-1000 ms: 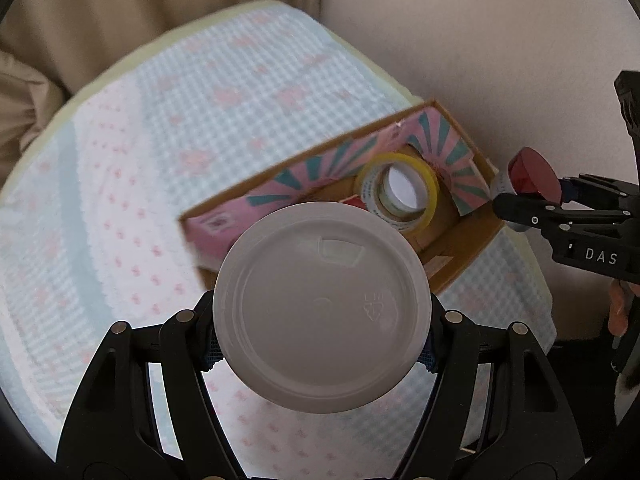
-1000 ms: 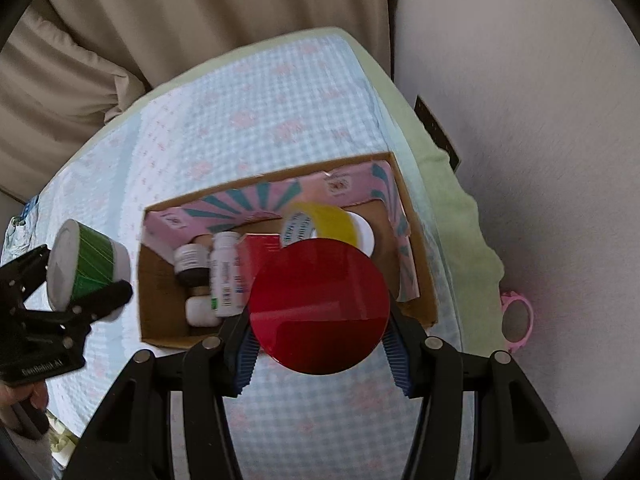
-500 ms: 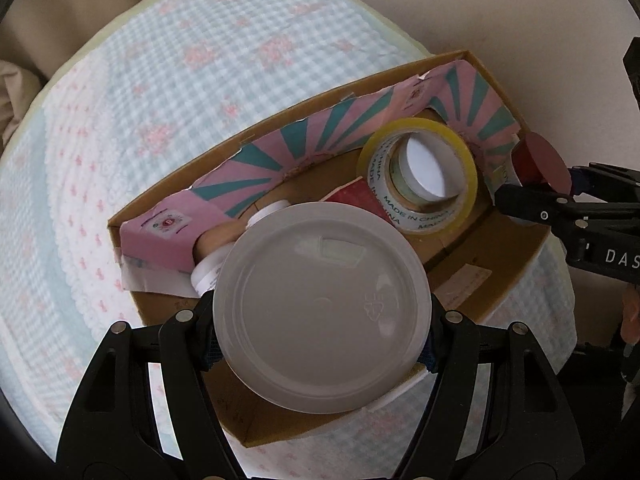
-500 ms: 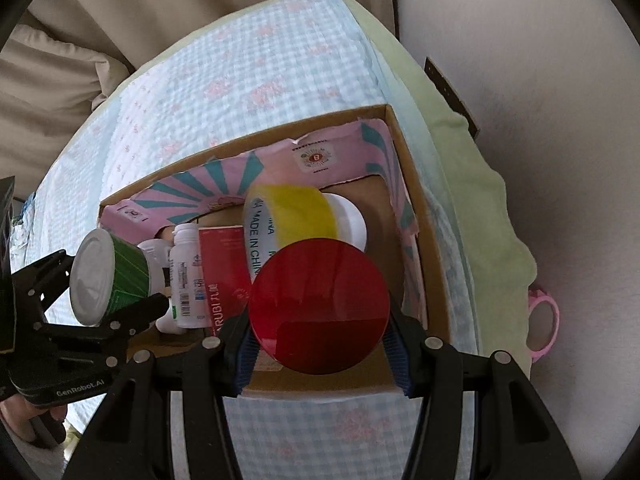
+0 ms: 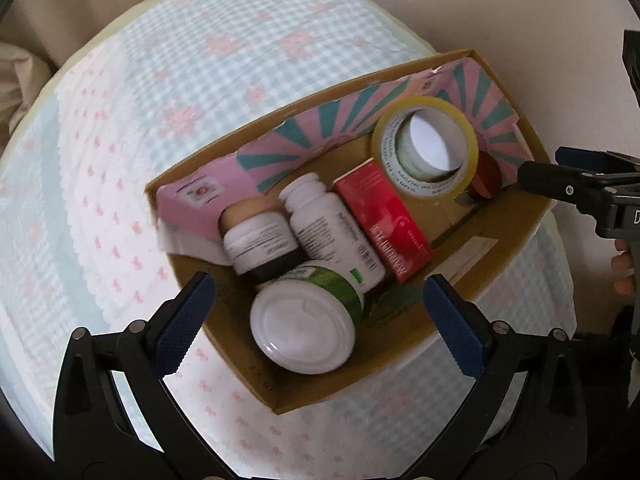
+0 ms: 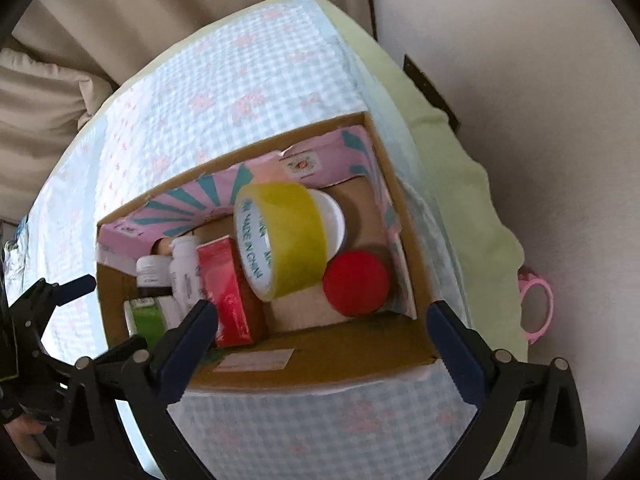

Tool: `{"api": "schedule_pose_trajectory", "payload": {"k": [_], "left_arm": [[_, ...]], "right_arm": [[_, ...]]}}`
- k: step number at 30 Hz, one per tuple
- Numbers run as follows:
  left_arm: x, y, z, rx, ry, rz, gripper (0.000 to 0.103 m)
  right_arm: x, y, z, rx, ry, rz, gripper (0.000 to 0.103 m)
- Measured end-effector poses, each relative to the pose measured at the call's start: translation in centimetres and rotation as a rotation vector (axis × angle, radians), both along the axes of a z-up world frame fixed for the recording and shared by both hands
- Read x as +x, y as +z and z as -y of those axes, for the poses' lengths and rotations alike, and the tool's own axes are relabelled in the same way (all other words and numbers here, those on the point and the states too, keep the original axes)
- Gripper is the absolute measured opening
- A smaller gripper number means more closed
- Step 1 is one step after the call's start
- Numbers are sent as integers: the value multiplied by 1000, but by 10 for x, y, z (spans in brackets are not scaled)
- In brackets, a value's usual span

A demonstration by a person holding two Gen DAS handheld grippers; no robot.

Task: Organize rigid objects
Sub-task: 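Open both grippers to drop the jars and lift them from the box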

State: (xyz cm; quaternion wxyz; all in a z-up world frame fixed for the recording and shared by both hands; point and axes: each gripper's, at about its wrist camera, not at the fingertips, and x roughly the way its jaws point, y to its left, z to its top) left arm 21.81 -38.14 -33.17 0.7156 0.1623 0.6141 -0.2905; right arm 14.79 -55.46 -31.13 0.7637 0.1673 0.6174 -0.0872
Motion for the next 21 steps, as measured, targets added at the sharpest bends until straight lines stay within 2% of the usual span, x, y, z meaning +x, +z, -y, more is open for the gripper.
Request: {"api": "schedule_pose_trajectory", "payload": {"k": [11, 15, 21], "left_arm": [[-4, 14, -14, -21, 21, 12, 103], [-9, 29, -23, -44, 38, 26, 103], [-20, 68, -51, -76, 73, 64, 103]], "right_arm": [[-2, 4, -10, -15, 4, -4, 103], [-4, 18, -17, -29, 12, 13, 103], [-13, 49, -32, -40, 3, 54, 103]]}}
